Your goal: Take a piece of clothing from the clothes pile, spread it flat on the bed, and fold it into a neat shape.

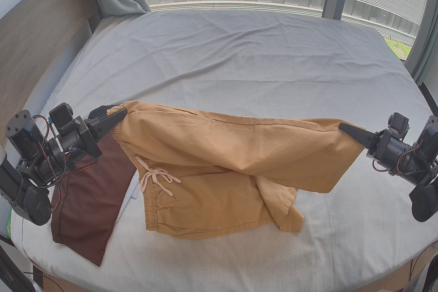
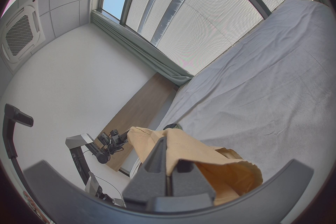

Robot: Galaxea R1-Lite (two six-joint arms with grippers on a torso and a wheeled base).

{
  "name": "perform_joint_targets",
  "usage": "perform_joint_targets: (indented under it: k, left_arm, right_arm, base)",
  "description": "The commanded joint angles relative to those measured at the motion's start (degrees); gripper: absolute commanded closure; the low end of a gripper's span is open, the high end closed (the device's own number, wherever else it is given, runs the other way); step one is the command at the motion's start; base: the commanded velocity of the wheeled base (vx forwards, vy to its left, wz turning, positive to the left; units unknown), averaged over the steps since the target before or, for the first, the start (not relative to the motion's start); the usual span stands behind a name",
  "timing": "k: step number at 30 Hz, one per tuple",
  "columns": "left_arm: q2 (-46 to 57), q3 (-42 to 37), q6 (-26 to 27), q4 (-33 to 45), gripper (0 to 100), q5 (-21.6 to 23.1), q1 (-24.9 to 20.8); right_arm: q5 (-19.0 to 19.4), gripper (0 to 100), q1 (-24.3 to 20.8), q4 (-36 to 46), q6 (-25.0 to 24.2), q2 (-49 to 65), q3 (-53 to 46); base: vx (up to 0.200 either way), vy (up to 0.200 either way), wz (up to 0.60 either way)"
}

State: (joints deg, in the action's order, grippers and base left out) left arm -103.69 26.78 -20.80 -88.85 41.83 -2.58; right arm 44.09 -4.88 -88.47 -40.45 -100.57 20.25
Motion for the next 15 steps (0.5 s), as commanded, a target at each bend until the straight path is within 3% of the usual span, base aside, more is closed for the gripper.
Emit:
perform_joint_targets:
  k: [1, 15]
  left_arm:
    - [-0.5, 0.1, 0.1, 0.0, 100, 0.0, 0.2]
    - [-1.3, 0.9, 0.0, 0.0, 100, 0.0, 1.8]
  right_arm:
    - [0.0, 100, 0.5, 0.0, 0.0, -0.2, 0.3]
    - [0.1, 100, 1.4, 0.0, -0.1, -0.2, 0.8]
  base:
    - [0.000, 0.000, 0.00]
    - [0.000, 0.000, 0.00]
